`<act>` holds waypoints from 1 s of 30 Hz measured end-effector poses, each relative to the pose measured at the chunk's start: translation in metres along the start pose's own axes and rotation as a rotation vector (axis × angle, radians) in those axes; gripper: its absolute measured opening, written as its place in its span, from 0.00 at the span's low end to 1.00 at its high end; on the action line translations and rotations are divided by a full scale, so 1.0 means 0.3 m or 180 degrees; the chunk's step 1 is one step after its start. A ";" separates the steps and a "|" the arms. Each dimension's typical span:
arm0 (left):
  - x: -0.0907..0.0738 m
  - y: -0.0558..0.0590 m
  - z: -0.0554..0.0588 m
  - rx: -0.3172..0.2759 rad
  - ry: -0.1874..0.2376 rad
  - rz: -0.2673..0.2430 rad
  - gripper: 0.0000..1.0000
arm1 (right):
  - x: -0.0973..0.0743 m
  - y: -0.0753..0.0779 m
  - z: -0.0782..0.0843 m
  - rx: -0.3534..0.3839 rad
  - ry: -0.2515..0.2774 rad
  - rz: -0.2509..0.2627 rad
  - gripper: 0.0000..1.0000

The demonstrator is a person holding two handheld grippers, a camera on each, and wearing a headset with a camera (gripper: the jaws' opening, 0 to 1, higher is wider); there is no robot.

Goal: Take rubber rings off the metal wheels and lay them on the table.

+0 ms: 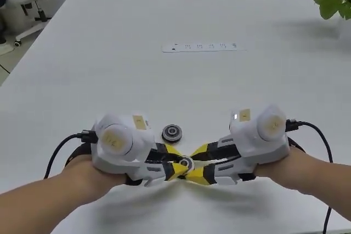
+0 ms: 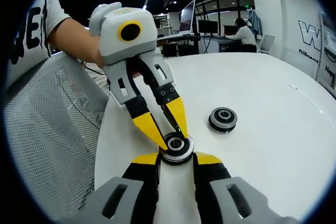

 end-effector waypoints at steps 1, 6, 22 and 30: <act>0.000 0.000 0.000 -0.0001 0.0000 -0.0001 0.13 | -0.001 0.000 0.006 -0.0010 -0.0026 -0.0001 0.20; 0.000 0.000 0.001 -0.0008 -0.0001 -0.0009 0.13 | -0.006 0.001 0.010 0.0013 -0.0045 -0.0002 0.17; -0.001 0.001 0.002 -0.0018 0.0004 -0.0025 0.13 | -0.007 0.019 0.025 0.0157 -0.0135 0.0020 0.04; -0.001 0.001 0.002 -0.0011 0.0001 -0.0034 0.13 | -0.007 0.027 0.024 0.0242 -0.0143 0.0036 0.01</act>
Point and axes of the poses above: the centre of the closed fingertips' face, and the gripper's own axes: x roughly forward along the fingers, y roughly to its right, z roughly out of its underside, the point moved 2 cm from there along -x, roughly backward along the fingers, and after that the axes turned 9 degrees about z, right-handed, at the moved point
